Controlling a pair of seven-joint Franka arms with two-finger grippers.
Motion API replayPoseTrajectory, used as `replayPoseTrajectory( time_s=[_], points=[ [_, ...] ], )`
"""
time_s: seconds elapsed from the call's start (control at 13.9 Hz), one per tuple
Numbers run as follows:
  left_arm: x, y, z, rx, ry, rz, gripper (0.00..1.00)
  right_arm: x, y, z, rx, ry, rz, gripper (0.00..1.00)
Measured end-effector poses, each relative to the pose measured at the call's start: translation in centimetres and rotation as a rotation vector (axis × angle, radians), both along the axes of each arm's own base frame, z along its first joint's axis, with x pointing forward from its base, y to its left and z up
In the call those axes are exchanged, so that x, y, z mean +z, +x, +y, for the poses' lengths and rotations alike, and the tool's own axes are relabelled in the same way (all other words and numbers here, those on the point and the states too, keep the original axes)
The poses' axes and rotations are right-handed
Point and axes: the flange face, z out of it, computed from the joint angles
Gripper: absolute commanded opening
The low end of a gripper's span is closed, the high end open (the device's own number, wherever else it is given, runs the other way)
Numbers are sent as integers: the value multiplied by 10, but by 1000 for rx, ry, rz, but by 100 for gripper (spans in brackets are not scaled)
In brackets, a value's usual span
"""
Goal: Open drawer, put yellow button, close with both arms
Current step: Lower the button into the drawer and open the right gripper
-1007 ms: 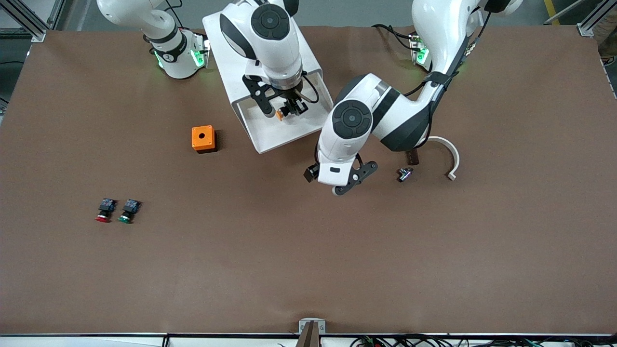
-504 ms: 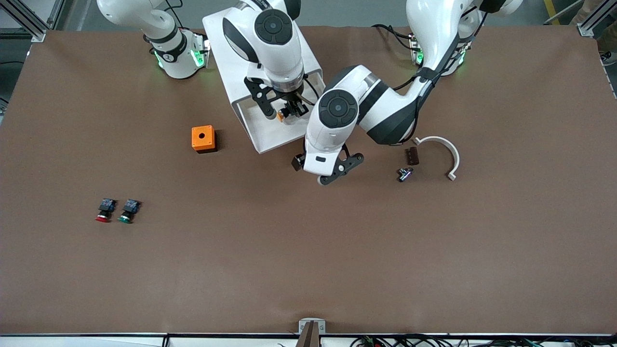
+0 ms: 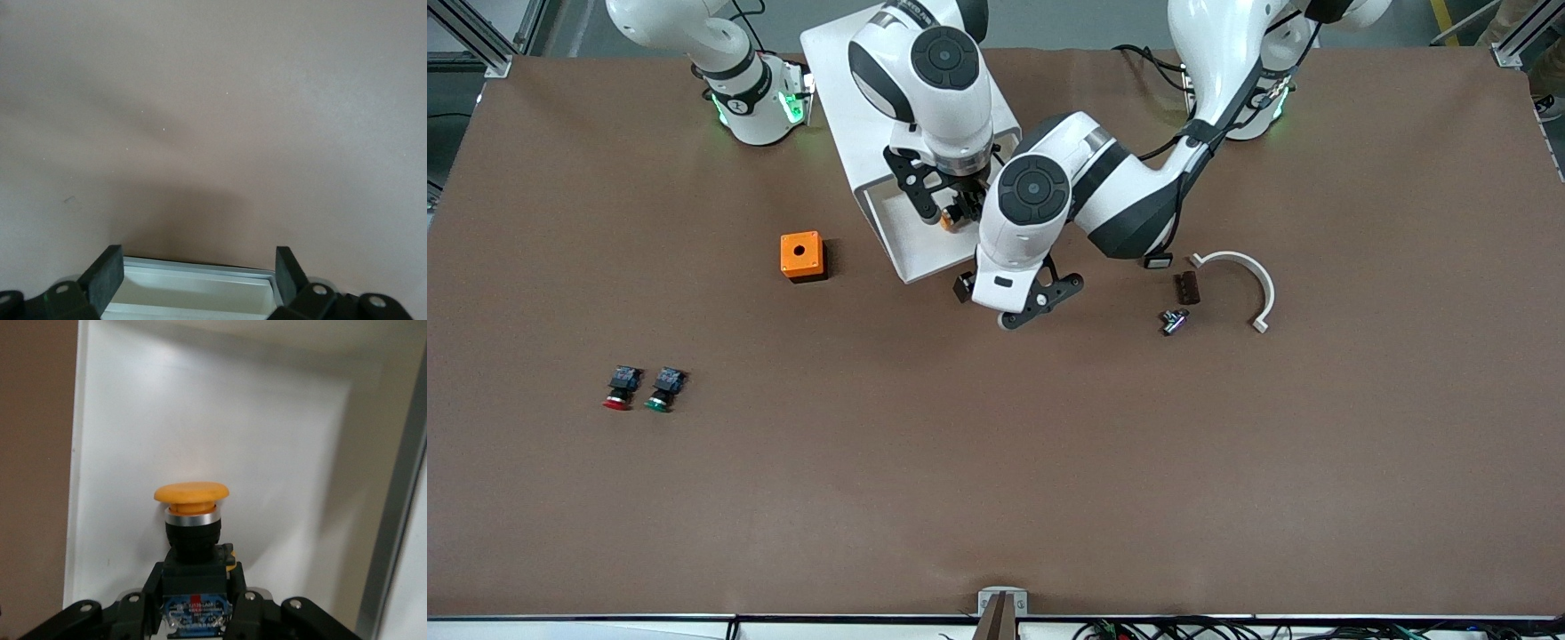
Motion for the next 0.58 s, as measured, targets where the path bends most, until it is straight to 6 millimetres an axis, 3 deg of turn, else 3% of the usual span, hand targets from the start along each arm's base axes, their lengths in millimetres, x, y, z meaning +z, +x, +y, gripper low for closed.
replayPoseTrajectory(
  time_s=[0.07,0.36,0.58],
  points=[
    [-1,-1,-1,-2,1,1,100,0,0,0,-1,1,-2,100],
    [-5,-2,-1,-3,6,6,100,5,3,0,7,9,-10,100],
    [-5,-1,0,-2,7,6,100,25,7,6,181,52,-38,100]
  ],
)
